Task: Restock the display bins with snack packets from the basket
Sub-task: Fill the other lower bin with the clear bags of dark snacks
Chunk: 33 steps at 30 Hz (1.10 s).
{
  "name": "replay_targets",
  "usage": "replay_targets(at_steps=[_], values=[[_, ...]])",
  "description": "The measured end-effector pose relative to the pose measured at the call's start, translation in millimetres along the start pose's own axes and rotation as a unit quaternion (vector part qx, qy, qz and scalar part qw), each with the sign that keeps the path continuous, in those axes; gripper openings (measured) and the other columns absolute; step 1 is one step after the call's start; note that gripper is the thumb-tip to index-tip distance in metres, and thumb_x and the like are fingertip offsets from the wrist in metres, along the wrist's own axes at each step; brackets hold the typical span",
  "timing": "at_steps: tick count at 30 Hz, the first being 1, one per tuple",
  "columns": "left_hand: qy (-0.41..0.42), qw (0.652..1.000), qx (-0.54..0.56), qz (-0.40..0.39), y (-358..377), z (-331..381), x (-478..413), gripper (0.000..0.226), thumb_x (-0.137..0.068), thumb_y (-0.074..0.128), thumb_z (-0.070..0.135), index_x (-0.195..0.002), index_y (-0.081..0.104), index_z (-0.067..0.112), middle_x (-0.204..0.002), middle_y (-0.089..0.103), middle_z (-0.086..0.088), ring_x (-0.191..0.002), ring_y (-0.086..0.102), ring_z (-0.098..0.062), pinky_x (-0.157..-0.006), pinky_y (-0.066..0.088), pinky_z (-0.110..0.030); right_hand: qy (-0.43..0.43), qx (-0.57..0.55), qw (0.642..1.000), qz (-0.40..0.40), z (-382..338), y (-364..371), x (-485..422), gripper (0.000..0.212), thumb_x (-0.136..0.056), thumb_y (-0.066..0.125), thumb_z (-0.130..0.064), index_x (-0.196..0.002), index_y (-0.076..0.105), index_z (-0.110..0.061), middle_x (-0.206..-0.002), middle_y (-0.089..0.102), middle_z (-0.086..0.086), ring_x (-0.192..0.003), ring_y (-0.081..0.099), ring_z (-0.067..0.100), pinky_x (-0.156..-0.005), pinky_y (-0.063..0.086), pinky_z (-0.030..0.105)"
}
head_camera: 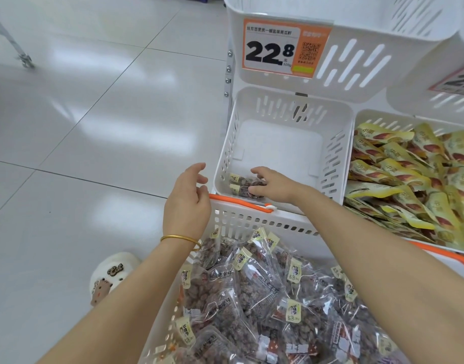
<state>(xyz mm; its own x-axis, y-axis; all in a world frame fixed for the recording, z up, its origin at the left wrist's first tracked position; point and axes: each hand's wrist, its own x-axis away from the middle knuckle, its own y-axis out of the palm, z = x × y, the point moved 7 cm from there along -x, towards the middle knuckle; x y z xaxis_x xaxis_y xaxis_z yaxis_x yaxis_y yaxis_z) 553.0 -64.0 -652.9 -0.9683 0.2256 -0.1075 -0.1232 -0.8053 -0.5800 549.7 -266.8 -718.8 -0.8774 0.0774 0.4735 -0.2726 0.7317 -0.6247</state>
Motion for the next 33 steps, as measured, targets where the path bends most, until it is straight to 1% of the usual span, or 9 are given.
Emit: replay_targets(at_steps=[5,9,12,15,17,19,23,28,33], values=[[-0.007,1.0,-0.011,-0.004,-0.1,-1.3,0.3,0.043,-0.091,0.04,0.009,-0.13,0.045,0.025,-0.109,0.056,0.007,-0.09,0.059,-0.017,-0.082,0.047,-0.036,-0.008,0.018,0.999,0.05,-7.4,-16.5,22.1,0.057,-0.095,0.055,-0.025,-0.145,0.031,-0.015,-0.148,0.034,0.009,-0.133,0.037,0.024,-0.102,0.031,0.03],[0.007,0.999,-0.01,-0.043,-3.9,7.1,1.8,0.041,-0.093,0.042,0.007,-0.133,0.044,0.015,-0.117,0.054,-0.004,-0.107,0.052,-0.02,-0.094,0.041,-0.031,-0.084,-0.006,0.965,0.248,-38.8,-45.4,92.3,0.04,-0.092,0.055,-0.016,-0.131,0.049,-0.018,-0.128,0.052,0.002,-0.111,0.051,0.014,-0.089,0.036,0.021],[0.075,0.995,-0.069,-0.001,-20.7,26.3,20.9,0.036,-0.09,0.047,0.007,-0.126,0.052,0.009,-0.12,0.057,-0.01,-0.111,0.049,-0.026,-0.096,0.036,-0.033,-0.113,-0.103,0.93,0.333,-53.7,-37.2,168.1,0.023,-0.09,0.054,-0.01,-0.109,0.059,-0.022,-0.1,0.06,-0.009,-0.086,0.057,0.008,-0.076,0.045,0.02],[0.119,0.983,-0.134,-0.023,-25.8,40.1,53.9,0.027,-0.089,0.046,0.02,-0.108,0.065,0.013,-0.114,0.06,-0.006,-0.105,0.05,-0.029,-0.092,0.036,-0.035,-0.014,-0.028,0.969,0.246,-38.0,10.9,192.4,0.01,-0.093,0.054,-0.023,-0.102,0.057,-0.024,-0.09,0.061,-0.01,-0.08,0.062,0.013,-0.074,0.053,0.034],[0.102,0.967,-0.215,-0.095,-19.7,38.8,75.9,0.027,-0.094,0.046,0.029,-0.104,0.069,0.017,-0.12,0.056,-0.003,-0.11,0.043,-0.028,-0.094,0.034,-0.036,0.05,0.103,0.98,0.162,-24.7,46.2,190.1,0.019,-0.093,0.055,-0.034,-0.099,0.054,-0.016,-0.086,0.057,-0.004,-0.08,0.058,0.017,-0.07,0.049,0.034],[0.086,0.926,-0.322,-0.178,-10.9,31.3,92.5,0.033,-0.095,0.042,0.038,-0.112,0.067,0.023,-0.129,0.049,0.001,-0.118,0.035,-0.028,-0.1,0.03,-0.036,0.081,0.114,0.978,0.152,-15.2,64.0,184.7,0.028,-0.09,0.06,-0.037,-0.09,0.047,-0.012,-0.079,0.048,-0.001,-0.074,0.051,0.019,-0.063,0.043,0.033],[0.083,0.865,-0.428,-0.25,-9.7,14.8,118.8,0.038,-0.095,0.041,0.042,-0.129,0.053,0.027,-0.137,0.04,-0.001,-0.127,0.029,-0.028,-0.105,0.028,-0.039,0.1,-0.063,0.977,0.175,0.7,74.8,194.2,0.022,-0.086,0.067,-0.021,-0.096,0.054,-0.008,-0.084,0.053,0.002,-0.079,0.053,0.021,-0.073,0.047,0.037],[0.059,0.879,-0.411,-0.236,-9.2,15.7,117.9,0.032,-0.093,0.05,0.038,-0.118,0.051,0.019,-0.126,0.048,-0.003,-0.121,0.036,-0.028,-0.101,0.034,-0.039,0.06,-0.242,0.942,0.224,15.1,63.4,227.2,0.013,-0.087,0.063,-0.01,-0.082,0.052,-0.011,-0.08,0.056,-0.003,-0.075,0.054,0.013,-0.065,0.041,0.026],[0.065,0.902,-0.331,-0.267,-10.0,21.9,119.3,0.008,-0.095,0.046,0.024,-0.089,0.042,0.025,-0.077,0.054,0.006,-0.087,0.051,-0.023,-0.1,0.031,-0.041,0.041,-0.361,0.9,0.24,41.5,49.3,252.4,0.014,-0.091,0.058,-0.005,-0.082,0.051,-0.013,-0.078,0.053,0.0,-0.072,0.056,0.014,-0.07,0.057,0.036]])
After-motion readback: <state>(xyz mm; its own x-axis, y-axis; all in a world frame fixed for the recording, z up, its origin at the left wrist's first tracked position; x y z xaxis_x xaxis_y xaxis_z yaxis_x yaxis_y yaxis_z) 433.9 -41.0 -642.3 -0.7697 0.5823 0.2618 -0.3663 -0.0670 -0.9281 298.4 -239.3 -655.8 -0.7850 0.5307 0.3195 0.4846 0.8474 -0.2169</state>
